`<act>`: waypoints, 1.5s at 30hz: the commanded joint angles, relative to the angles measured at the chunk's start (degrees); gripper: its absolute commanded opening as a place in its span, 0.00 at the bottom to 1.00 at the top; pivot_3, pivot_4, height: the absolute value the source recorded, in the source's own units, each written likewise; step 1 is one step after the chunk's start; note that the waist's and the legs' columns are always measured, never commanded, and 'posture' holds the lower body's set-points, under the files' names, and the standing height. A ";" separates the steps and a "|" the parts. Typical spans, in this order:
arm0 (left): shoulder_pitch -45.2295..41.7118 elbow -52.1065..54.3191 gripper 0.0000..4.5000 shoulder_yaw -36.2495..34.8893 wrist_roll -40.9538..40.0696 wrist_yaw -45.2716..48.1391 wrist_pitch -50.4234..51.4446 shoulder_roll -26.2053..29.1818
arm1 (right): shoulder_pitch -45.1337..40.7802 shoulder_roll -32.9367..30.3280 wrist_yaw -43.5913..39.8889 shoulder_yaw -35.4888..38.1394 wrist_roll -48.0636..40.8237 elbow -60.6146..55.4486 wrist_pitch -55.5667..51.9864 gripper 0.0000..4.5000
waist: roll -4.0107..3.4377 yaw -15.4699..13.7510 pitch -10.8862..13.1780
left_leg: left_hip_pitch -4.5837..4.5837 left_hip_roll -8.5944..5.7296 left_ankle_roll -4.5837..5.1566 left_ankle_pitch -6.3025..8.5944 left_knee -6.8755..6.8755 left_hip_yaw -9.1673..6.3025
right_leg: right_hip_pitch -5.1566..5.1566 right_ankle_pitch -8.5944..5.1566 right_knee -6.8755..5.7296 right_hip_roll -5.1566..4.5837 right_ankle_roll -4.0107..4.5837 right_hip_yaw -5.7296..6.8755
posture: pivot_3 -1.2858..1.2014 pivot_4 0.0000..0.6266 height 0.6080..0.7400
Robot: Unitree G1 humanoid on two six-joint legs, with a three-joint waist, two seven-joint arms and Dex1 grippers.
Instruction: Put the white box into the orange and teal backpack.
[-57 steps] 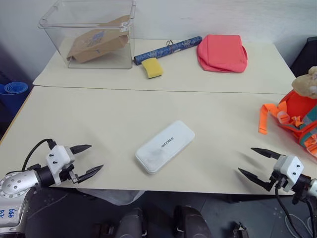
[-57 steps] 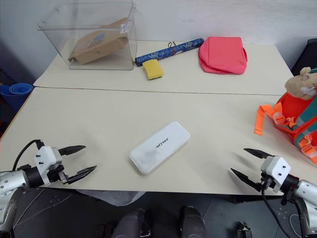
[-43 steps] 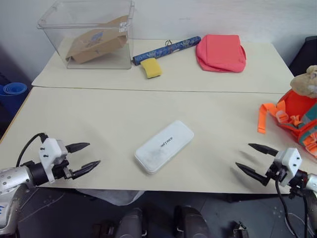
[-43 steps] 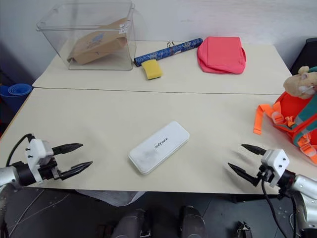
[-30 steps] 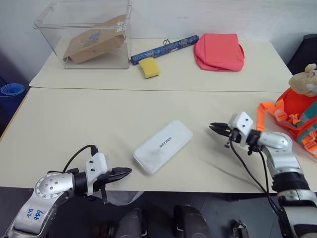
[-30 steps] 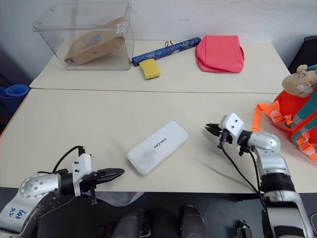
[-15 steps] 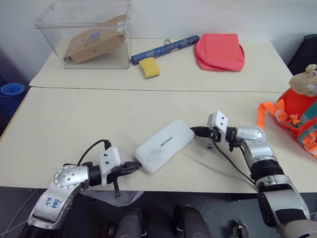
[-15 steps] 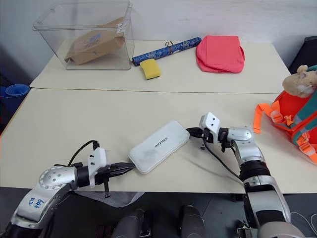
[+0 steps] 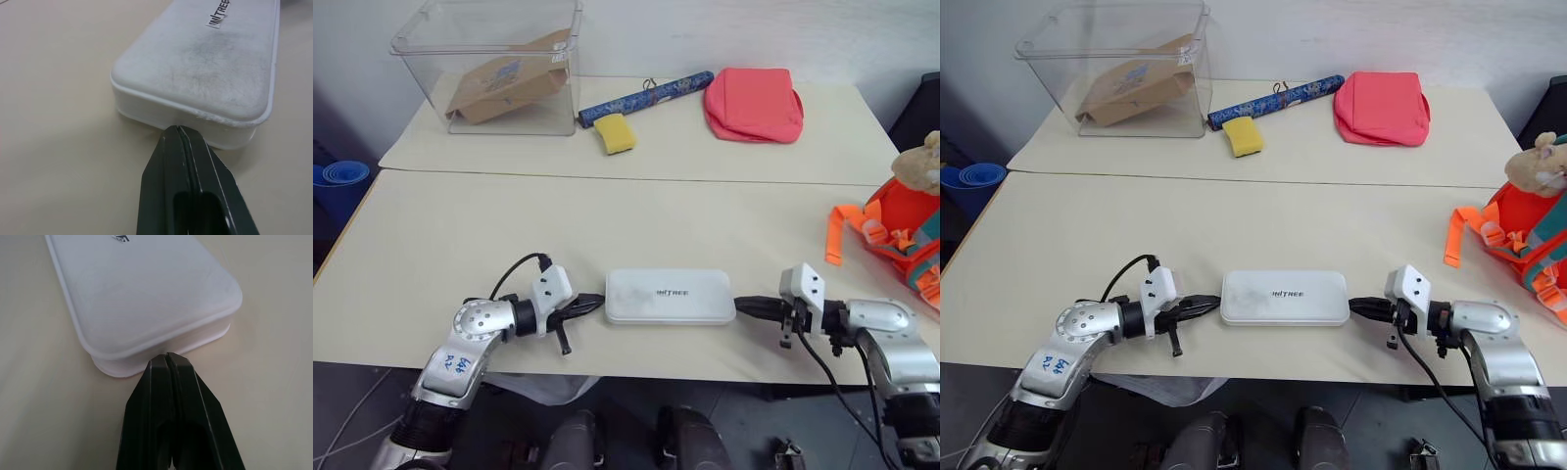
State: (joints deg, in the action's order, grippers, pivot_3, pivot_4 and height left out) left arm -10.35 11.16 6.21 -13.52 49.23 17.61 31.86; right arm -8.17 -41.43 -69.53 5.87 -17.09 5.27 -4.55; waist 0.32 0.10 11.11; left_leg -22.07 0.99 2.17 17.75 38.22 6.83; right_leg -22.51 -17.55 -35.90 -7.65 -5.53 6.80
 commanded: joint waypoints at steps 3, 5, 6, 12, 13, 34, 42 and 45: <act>-4.67 0.73 0.27 -6.18 -11.68 2.41 20.50 4.50 | 2.78 -2.02 1.89 2.56 0.58 -2.03 3.98 0.00 | 0.00 -0.05 0.00 | 0.00 0.01 -0.02 -0.01 0.01 0.00 | -0.01 0.00 0.00 0.01 0.00 0.00 | 0.52 0.24 1.00; -7.32 0.18 0.40 -8.19 -15.37 1.20 29.85 6.03 | 3.02 -2.81 1.74 2.56 0.97 -1.37 5.08 0.00 | 0.01 -0.03 0.01 | -0.01 0.01 0.00 -0.03 0.03 -0.01 | -0.02 0.00 -0.01 0.02 0.00 0.00 | 0.52 0.24 1.00; -8.32 -0.10 0.46 -8.55 -17.05 1.59 33.28 6.79 | 2.99 -2.97 1.71 2.45 0.93 -1.19 5.36 0.00 | 0.01 -0.03 0.01 | -0.01 0.01 0.00 -0.03 0.04 -0.02 | -0.01 0.00 -0.01 0.02 0.00 0.00 | 0.52 0.24 1.00; -22.65 -15.95 0.87 -8.56 -27.74 5.81 64.81 9.67 | 1.11 -4.13 1.05 1.35 1.94 0.58 7.89 0.00 | 0.03 -0.13 0.02 | 0.00 -0.06 0.01 -0.08 0.06 -0.05 | 0.01 -0.01 -0.11 0.21 -0.02 0.02 | 0.52 0.24 1.00; -23.55 -15.92 0.93 -7.22 -28.72 6.65 67.36 9.99 | 0.85 -4.25 1.03 1.16 2.17 0.79 8.07 0.00 | 0.03 -0.09 0.02 | -0.01 -0.08 0.02 -0.09 0.06 -0.05 | 0.01 -0.02 -0.11 0.22 -0.03 0.02 | 0.52 0.24 1.00; -30.70 -28.48 1.00 -13.00 -40.39 -23.65 74.89 -12.95 | -6.81 -1.26 -0.01 -3.97 2.76 4.76 7.74 0.00 | 0.06 -1.55 0.01 | -0.03 -0.16 0.05 -0.09 0.52 -0.18 | 0.16 0.03 -0.11 0.08 -0.11 -0.07 | 0.52 0.24 1.00; -31.69 -32.58 0.81 -15.53 -51.77 -33.66 74.89 -14.86 | -5.15 0.15 1.46 -4.85 2.83 2.36 6.83 0.00 | 0.07 -1.31 0.01 | -0.05 -0.15 0.03 -0.05 0.56 -0.21 | 0.16 0.05 -0.12 0.08 -0.15 -0.07 | 0.52 0.24 1.00; -31.92 -33.26 0.60 -15.72 -54.31 -36.02 74.89 -14.12 | -3.61 -0.11 2.57 -3.96 2.50 1.94 6.87 0.00 | 0.07 -1.27 0.02 | -0.06 -0.12 0.01 -0.04 0.58 -0.22 | 0.15 0.05 -0.12 0.08 -0.15 -0.07 | 0.52 0.24 1.00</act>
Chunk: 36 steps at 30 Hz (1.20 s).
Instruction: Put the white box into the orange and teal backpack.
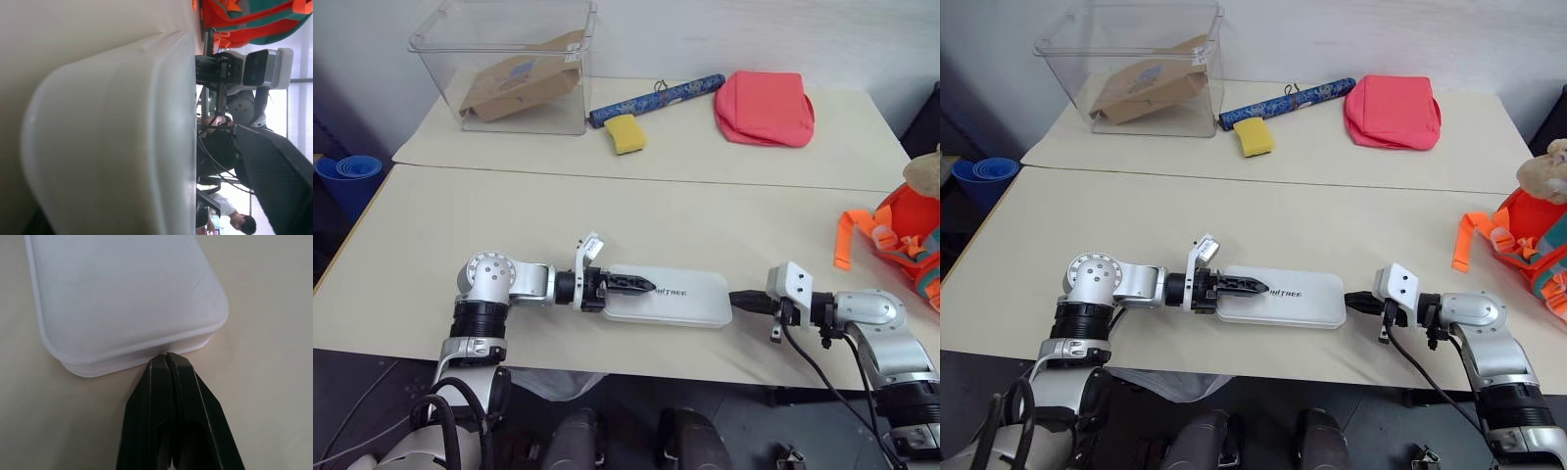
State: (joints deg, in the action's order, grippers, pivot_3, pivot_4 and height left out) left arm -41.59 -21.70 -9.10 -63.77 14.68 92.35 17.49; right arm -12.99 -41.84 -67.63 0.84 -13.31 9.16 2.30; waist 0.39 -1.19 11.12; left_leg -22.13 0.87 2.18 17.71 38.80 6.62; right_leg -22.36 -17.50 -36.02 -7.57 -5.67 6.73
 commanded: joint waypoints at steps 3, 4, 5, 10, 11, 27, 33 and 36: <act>-0.45 0.85 0.41 -0.67 -5.45 -2.16 0.15 1.03 | 3.43 -0.07 2.45 3.10 -2.51 -2.81 -0.55 0.00 | 0.00 0.00 0.00 | 0.00 0.00 -0.01 0.00 0.00 0.00 | 0.00 0.00 0.00 0.01 0.00 0.00 | 0.52 0.24 1.00; 0.05 3.28 0.34 -0.58 -5.13 -0.68 0.15 1.48 | 4.84 -0.03 3.38 4.73 -3.81 -3.77 -1.05 0.00 | 0.00 -0.01 0.00 | 0.00 0.00 -0.01 0.00 0.00 0.00 | 0.00 0.00 0.00 0.01 0.00 0.00 | 0.52 0.24 1.00; 1.17 7.48 0.29 0.85 -3.69 2.37 -1.80 2.58 | 7.66 -0.19 4.30 7.67 -6.40 -6.10 -2.79 0.04 | 0.00 -0.11 0.00 | -0.01 0.00 -0.01 0.01 0.01 0.00 | 0.00 0.00 0.01 0.01 0.00 0.00 | 0.52 0.24 1.00; 8.62 24.58 0.27 15.61 12.03 28.74 -29.61 11.33 | 22.98 1.48 12.11 23.80 -14.80 -17.38 -9.37 0.36 | 0.00 -0.22 -0.01 | -0.05 -0.03 -0.07 0.04 -0.19 0.03 | -0.02 0.00 0.07 0.16 0.01 0.00 | 0.52 0.24 1.00; 10.28 26.53 0.27 18.00 16.24 35.61 -38.37 12.77 | 26.20 3.11 14.85 28.17 -15.72 -18.95 -9.29 0.43 | -0.01 -0.21 -0.01 | -0.04 -0.04 -0.08 0.04 -0.20 0.12 | -0.05 0.00 0.17 0.18 0.01 -0.04 | 0.52 0.24 1.00; 14.32 24.51 0.27 16.02 29.07 56.33 -71.78 12.42 | 31.15 0.22 23.87 48.77 -17.42 -8.42 -8.19 0.99 | -0.11 1.83 -0.06 | 0.22 0.05 0.05 0.04 -0.69 0.50 | -0.14 0.00 0.37 -0.02 0.03 -0.43 | 0.52 0.24 1.00; 14.00 25.53 0.27 15.02 29.07 56.17 -71.54 12.54 | 3.78 -9.98 24.76 37.00 -10.74 15.12 -5.92 0.99 | -0.15 1.95 -0.04 | 0.23 0.00 0.14 -0.04 -0.65 0.49 | -0.20 -0.02 0.20 -0.06 0.05 -0.40 | 0.52 0.24 1.00; 13.86 26.03 0.27 14.59 29.14 55.87 -71.07 12.67 | -5.86 -10.92 24.76 32.28 -8.41 22.72 -5.22 0.99 | -0.19 1.35 -0.02 | 0.14 0.00 0.11 -0.10 -0.65 0.42 | -0.23 -0.02 0.18 -0.01 0.06 -0.30 | 0.52 0.24 1.00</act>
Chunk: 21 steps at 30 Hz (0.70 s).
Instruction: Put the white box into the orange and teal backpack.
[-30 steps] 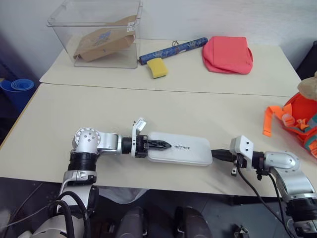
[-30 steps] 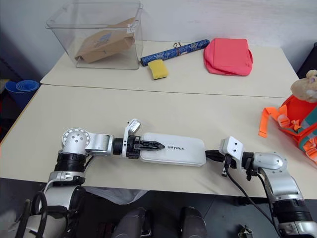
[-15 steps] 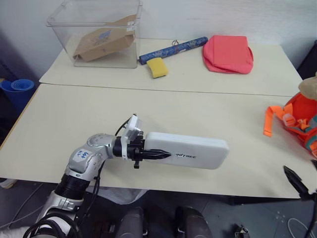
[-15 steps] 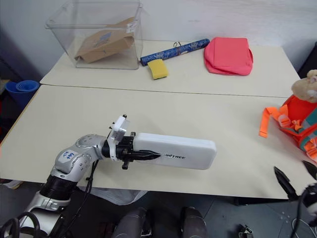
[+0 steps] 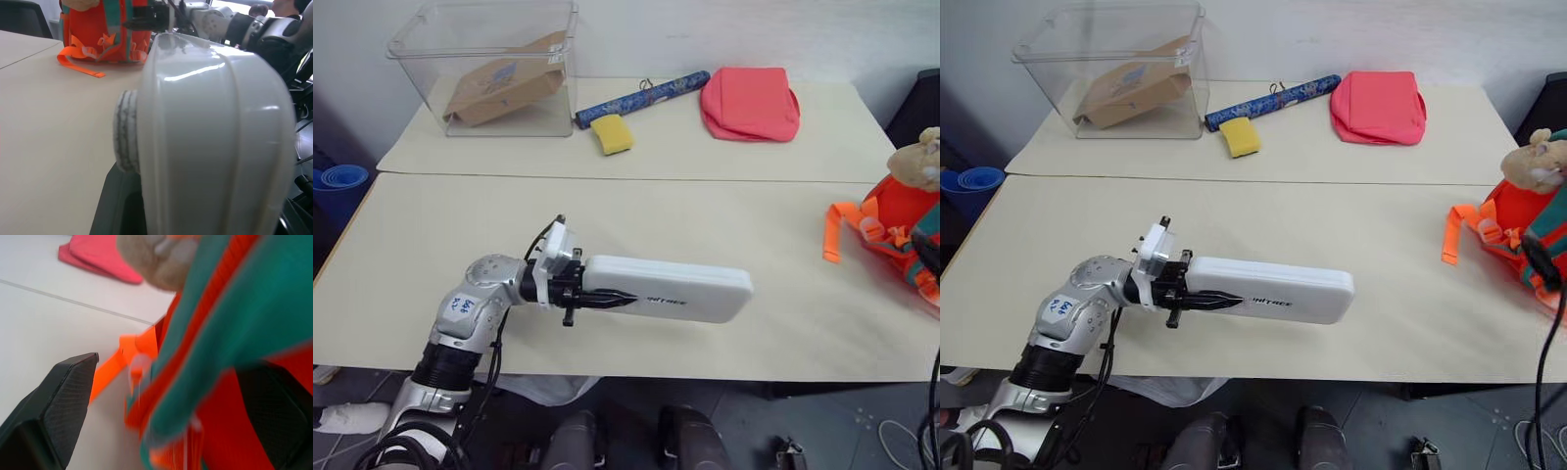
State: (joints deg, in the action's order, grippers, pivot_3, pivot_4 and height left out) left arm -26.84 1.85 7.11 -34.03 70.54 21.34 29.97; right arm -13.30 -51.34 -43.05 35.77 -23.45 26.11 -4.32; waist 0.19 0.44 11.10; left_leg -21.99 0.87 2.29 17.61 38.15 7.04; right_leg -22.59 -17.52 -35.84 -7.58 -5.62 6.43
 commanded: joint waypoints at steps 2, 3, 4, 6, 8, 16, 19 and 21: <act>-0.90 2.72 0.27 -2.13 -0.49 -0.29 0.04 0.47 | -11.30 -0.88 0.25 -4.98 2.57 9.65 2.10 0.91 | -0.01 -0.35 0.02 | -0.11 0.01 0.01 -0.01 0.07 -0.07 | 0.00 0.00 0.00 0.02 0.00 0.10 | 0.52 0.24 1.00; -0.80 3.00 0.27 -2.49 -0.60 -0.45 0.21 0.65 | -13.22 -0.46 -0.37 -5.98 2.68 10.72 2.58 0.87 | -0.01 -0.35 0.02 | -0.14 -0.04 0.06 -0.04 0.08 -0.06 | 0.00 0.01 -0.04 0.03 -0.02 0.11 | 0.52 0.24 1.00; -0.67 3.33 0.27 -2.87 -0.84 -0.57 0.48 0.84 | -14.45 0.06 -1.21 -6.64 2.58 11.23 3.57 0.81 | -0.01 -0.31 0.02 | -0.14 -0.09 0.09 -0.05 0.10 -0.06 | 0.00 0.02 -0.04 0.03 -0.04 0.14 | 0.52 0.24 1.00; -0.33 4.05 0.27 -3.82 -1.57 -0.99 1.33 1.11 | -15.75 1.42 -2.88 -7.35 1.70 11.04 4.80 0.66 | -0.01 -0.29 0.02 | -0.19 -0.09 0.12 -0.06 0.11 -0.06 | 0.02 0.06 -0.03 0.03 -0.11 0.14 | 0.52 0.24 1.00; 0.03 4.50 0.27 -4.77 -1.97 -1.39 1.99 1.14 | -15.74 3.12 -4.66 -7.68 0.44 9.19 5.85 0.51 | -0.01 -0.30 0.02 | -0.19 -0.07 0.12 -0.06 0.10 -0.09 | 0.03 0.07 -0.03 0.02 -0.12 0.17 | 0.52 0.24 1.00; -0.72 4.61 0.27 -14.60 -10.76 -8.59 9.83 -0.92 | -9.08 12.20 -10.67 -13.36 -12.96 -20.35 -8.09 0.01 | -0.02 0.03 0.03 | -0.19 0.02 0.08 -0.06 0.09 -0.14 | 0.04 0.07 -0.09 -0.02 -0.12 0.17 | 0.52 0.24 1.00; 0.52 5.27 0.27 -17.20 -12.56 -8.10 12.45 1.80 | -5.12 13.52 -9.35 -16.72 -21.38 -35.21 -18.62 0.01 | -0.03 0.37 0.04 | -0.18 0.12 -0.05 -0.07 0.05 -0.19 | 0.02 0.06 -0.10 0.04 -0.11 0.21 | 0.52 0.24 1.00; 1.00 5.35 0.27 -18.52 -13.26 -7.69 13.54 3.53 | -3.09 13.25 -8.14 -17.60 -26.81 -42.03 -24.59 0.01 | -0.04 0.53 0.04 | -0.18 0.12 -0.08 -0.07 0.01 -0.20 | 0.00 0.06 -0.10 0.05 -0.09 0.21 | 0.52 0.24 1.00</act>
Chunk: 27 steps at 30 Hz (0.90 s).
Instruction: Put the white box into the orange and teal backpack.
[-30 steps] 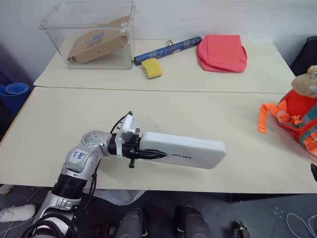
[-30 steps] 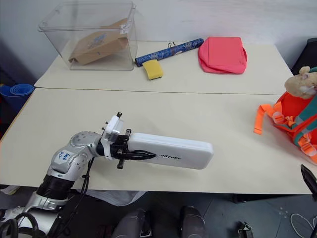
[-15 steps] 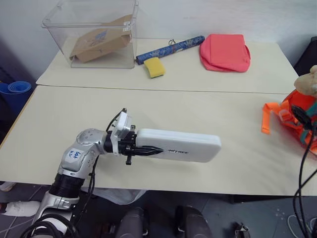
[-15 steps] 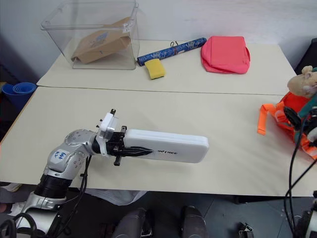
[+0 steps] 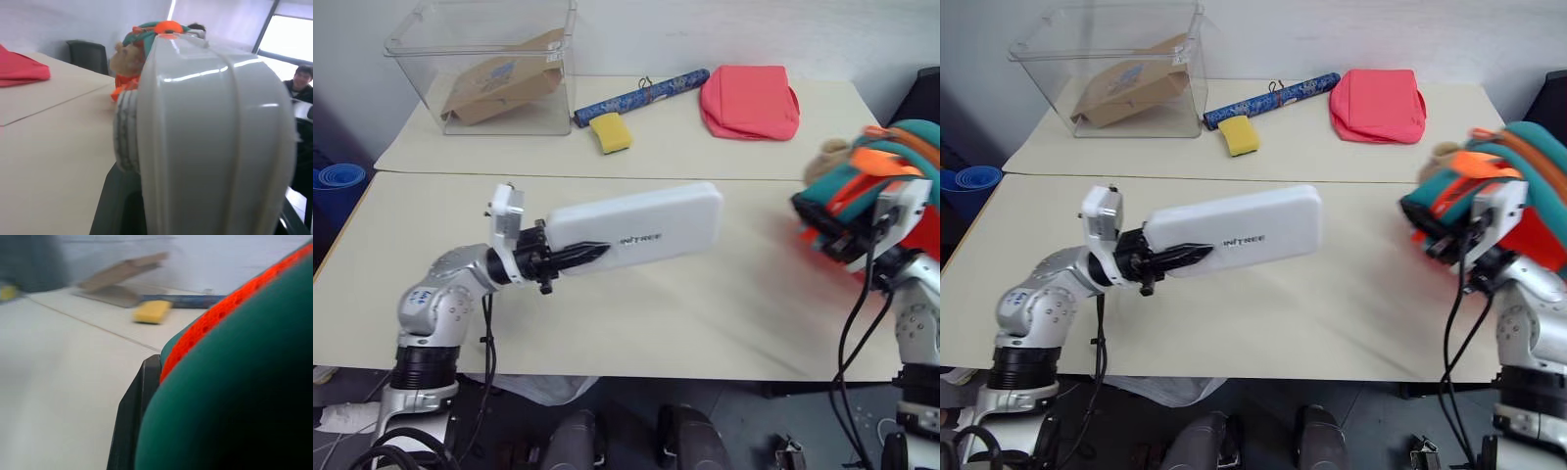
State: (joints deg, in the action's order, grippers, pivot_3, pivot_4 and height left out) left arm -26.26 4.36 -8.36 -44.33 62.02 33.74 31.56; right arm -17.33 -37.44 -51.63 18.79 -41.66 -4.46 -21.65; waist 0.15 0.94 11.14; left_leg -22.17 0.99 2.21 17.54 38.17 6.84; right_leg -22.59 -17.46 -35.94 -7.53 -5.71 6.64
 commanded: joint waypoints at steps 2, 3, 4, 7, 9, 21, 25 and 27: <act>0.46 2.80 0.27 -4.99 -4.52 0.68 2.38 3.25 | 3.77 -2.62 -0.07 -0.69 -14.74 -17.69 -13.03 0.01 | 0.01 -0.20 0.01 | 0.00 -0.04 0.01 0.01 0.01 -0.03 | 0.02 0.00 0.02 -0.02 0.00 0.01 | 0.52 0.24 1.00; 0.44 2.76 0.27 -5.81 -5.19 0.61 2.79 3.67 | 5.10 -3.82 -0.85 -0.60 -16.97 -19.99 -15.29 0.01 | 0.01 -0.45 0.01 | -0.01 -0.06 0.04 0.02 0.03 -0.04 | 0.03 0.00 0.03 -0.04 0.00 0.01 | 0.52 0.24 1.00; 0.33 2.25 0.27 -7.57 -6.27 0.48 3.53 4.69 | 7.21 -6.33 -1.19 0.98 -23.11 -23.08 -19.30 0.01 | 0.03 -0.74 0.02 | -0.02 -0.08 0.07 0.05 0.02 -0.05 | 0.03 0.00 0.04 -0.07 0.00 0.00 | 0.52 0.24 1.00; 0.43 1.27 0.27 -10.74 -7.91 0.16 4.95 6.91 | 12.00 -13.27 -2.69 5.27 -35.32 -28.25 -26.68 0.01 | 0.09 -1.09 0.03 | -0.10 -0.09 0.11 0.12 0.02 -0.19 | 0.03 0.00 0.12 -0.11 0.00 0.05 | 0.52 0.24 1.00; 1.01 0.56 0.27 -12.32 -8.18 1.00 5.57 8.72 | 15.54 -18.78 -4.55 9.97 -40.94 -28.01 -31.44 0.01 | 0.10 -1.15 0.04 | -0.09 -0.09 0.13 0.15 0.03 -0.21 | 0.11 0.01 0.24 -0.12 0.00 0.08 | 0.52 0.24 1.00; -2.41 3.27 0.27 -6.74 -6.86 2.18 3.96 5.00 | 15.36 -22.68 -8.75 12.66 -32.78 -16.66 -30.95 0.01 | 0.40 -2.25 0.02 | -0.09 -0.15 0.19 0.20 0.08 -0.11 | 0.09 0.02 0.39 -0.14 -0.03 0.06 | 0.52 0.24 1.00; -6.22 4.97 0.27 -2.56 -6.19 2.32 3.86 3.01 | 13.94 -20.57 -8.61 9.98 -30.67 -17.52 -30.20 0.01 | 0.43 -2.45 0.04 | -0.14 -0.13 0.15 0.19 0.06 -0.13 | 0.08 0.03 0.29 -0.07 -0.03 0.11 | 0.52 0.24 1.00; -8.51 3.82 0.27 -0.05 -3.27 1.22 1.84 1.40 | 13.76 -19.98 -8.58 9.74 -30.52 -17.80 -30.31 0.01 | 0.42 -2.43 0.03 | -0.15 -0.16 0.16 0.19 0.08 -0.10 | 0.08 0.04 0.29 -0.03 -0.05 0.10 | 0.52 0.24 1.00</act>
State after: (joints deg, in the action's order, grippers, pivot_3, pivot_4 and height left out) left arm -32.73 6.39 -9.82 -48.69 63.48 38.02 34.20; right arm -2.90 -57.75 -60.08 27.63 -71.87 -21.28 -52.65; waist 0.58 -1.49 11.18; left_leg -22.31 0.81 2.39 17.72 38.25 6.76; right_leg -22.50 -17.42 -35.65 -7.54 -5.77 6.74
